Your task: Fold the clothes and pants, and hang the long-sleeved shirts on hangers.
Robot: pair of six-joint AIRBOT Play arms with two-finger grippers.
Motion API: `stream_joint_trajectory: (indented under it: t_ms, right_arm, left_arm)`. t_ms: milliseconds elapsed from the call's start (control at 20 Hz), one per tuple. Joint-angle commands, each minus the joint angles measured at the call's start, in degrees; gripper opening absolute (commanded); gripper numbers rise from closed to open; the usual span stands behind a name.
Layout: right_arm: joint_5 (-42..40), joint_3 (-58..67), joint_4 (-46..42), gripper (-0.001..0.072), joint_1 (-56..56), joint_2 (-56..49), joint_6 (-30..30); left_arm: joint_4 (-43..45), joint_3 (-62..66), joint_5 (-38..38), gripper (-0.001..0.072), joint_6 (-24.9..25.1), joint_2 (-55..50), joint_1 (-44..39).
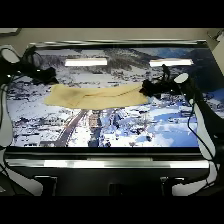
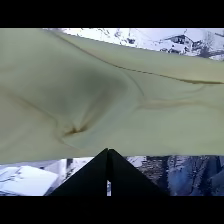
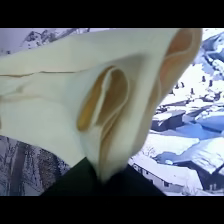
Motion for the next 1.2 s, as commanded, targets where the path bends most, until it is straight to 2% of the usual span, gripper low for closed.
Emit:
stream_joint_trajectory:
  t_ms: [0, 250, 400, 500, 650, 750, 900, 1050, 1150]
  right_arm:
    - [2.6, 0.0, -2.7, 0.0024, 0.0, 7.8, 4.8]
    - [9.0, 0.0, -5.7, 0.0025, 0.0, 14.9, 8.8]
    - [11.0, 0.0, -5.7, 0.0025, 0.0, 18.3, 10.3]
    - [11.5, 0.0, -6.0, 0.0025, 0.0, 20.2, 11.6]
    - [12.8, 0.0, -6.1, 0.0025, 0.1, 21.8, 12.6]
    - [13.0, 0.0, -5.4, 0.0025, 0.1, 21.9, 12.9]
    - [11.7, 0.0, -3.1, 0.0025, 0.1, 21.9, 14.3]
    - [7.5, 0.0, 0.0, 0.0024, 2.6, 21.8, 15.5]
    - [1.9, 0.0, 0.0, 0.0023, 7.9, 21.5, 17.6]
  left_arm:
    - [-4.2, -1.8, 5.2, 0.0016, -5.4, -4.4, -9.5]
    - [-11.4, -1.8, 12.9, 0.0016, -9.4, -11.7, -24.3]
    - [-15.0, -1.8, 17.9, 0.0016, -10.1, -15.1, -31.5]
    - [-15.7, -1.8, 19.5, 0.0016, -12.4, -16.8, -34.7]
    - [-20.2, -1.8, 20.2, 0.0016, -12.3, -18.1, -37.1]
    - [-21.6, -1.2, 19.4, 0.0016, -11.0, -18.0, -37.0]
    - [-20.5, 0.6, 11.7, 0.0015, -8.2, -15.6, -32.8]
    - [-10.8, 0.6, 4.7, 0.0015, -8.2, -8.4, -24.1]
    - [-5.8, 0.6, 1.5, 0.0015, -7.9, -2.5, -17.2]
